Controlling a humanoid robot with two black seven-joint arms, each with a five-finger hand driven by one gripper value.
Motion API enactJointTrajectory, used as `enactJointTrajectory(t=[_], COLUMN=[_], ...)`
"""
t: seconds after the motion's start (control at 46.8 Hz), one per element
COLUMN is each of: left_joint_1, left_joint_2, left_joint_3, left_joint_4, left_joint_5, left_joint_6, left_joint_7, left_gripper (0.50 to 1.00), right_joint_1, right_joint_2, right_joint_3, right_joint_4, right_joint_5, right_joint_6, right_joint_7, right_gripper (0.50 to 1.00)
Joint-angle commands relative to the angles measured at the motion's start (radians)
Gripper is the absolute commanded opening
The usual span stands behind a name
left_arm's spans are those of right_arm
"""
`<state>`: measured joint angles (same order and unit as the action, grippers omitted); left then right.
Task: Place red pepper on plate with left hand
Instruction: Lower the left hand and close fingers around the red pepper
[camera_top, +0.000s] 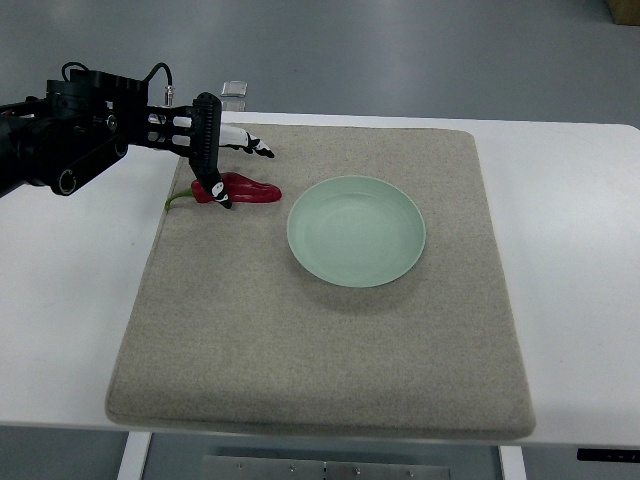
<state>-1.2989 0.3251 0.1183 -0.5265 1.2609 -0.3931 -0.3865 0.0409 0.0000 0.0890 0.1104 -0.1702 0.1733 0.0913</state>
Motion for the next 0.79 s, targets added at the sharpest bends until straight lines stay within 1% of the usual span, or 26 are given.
enactJointTrajectory(t=[0.0, 0.085, 0.128, 0.171, 0.214, 0.278, 0.32, 0.449, 0.513, 0.555, 0.726, 0.769], left_joint_1=[0.0, 0.0, -0.002, -0.002, -0.002, 0.0, 0.0, -0.002, 0.0, -0.002, -0.002, -0.002], left_joint_2=[0.0, -0.001, -0.001, -0.001, -0.001, -0.001, -0.001, -0.001, -0.001, -0.001, -0.001, -0.001], left_joint_3=[0.009, 0.009, 0.009, 0.009, 0.009, 0.009, 0.009, 0.009, 0.009, 0.009, 0.011, 0.009], left_joint_4=[0.0, 0.0, 0.0, 0.0, 0.0, 0.0, 0.0, 0.002, 0.002, 0.002, 0.003, 0.003], left_joint_5=[0.003, 0.003, 0.005, 0.006, 0.009, 0.009, 0.009, 0.009, 0.009, 0.009, 0.009, 0.009], left_joint_6=[0.0, 0.0, 0.0, 0.0, 0.0, 0.0, 0.0, 0.0, 0.0, 0.0, 0.0, 0.0], left_joint_7=[0.0, 0.0, 0.001, 0.001, 0.001, 0.003, 0.003, 0.003, 0.003, 0.003, 0.005, 0.003], left_gripper=[0.956, 0.936, 0.907, 0.898, 0.872, 0.855, 0.825, 0.816, 0.784, 0.776, 0.609, 0.555], right_joint_1=[0.001, 0.001, -0.001, 0.001, -0.001, 0.001, 0.001, 0.001, -0.001, 0.001, 0.001, -0.001], right_joint_2=[0.0, 0.0, 0.0, 0.0, 0.0, 0.0, 0.0, 0.0, 0.0, 0.0, 0.0, 0.0], right_joint_3=[0.0, 0.0, 0.0, 0.0, 0.0, 0.0, 0.0, 0.0, 0.0, 0.0, 0.0, 0.0], right_joint_4=[0.0, 0.0, 0.0, 0.0, 0.0, 0.0, 0.0, 0.0, 0.0, 0.0, 0.0, 0.0], right_joint_5=[0.0, 0.0, 0.0, 0.0, 0.0, 0.0, 0.0, 0.0, 0.0, 0.0, 0.0, 0.0], right_joint_6=[0.0, 0.0, 0.0, 0.0, 0.0, 0.0, 0.0, 0.0, 0.0, 0.0, 0.0, 0.0], right_joint_7=[0.001, 0.001, -0.001, 0.001, 0.001, 0.001, -0.001, 0.001, 0.001, 0.001, 0.001, 0.001], right_gripper=[0.932, 0.932, 0.932, 0.932, 0.932, 0.932, 0.932, 0.932, 0.932, 0.932, 0.932, 0.932])
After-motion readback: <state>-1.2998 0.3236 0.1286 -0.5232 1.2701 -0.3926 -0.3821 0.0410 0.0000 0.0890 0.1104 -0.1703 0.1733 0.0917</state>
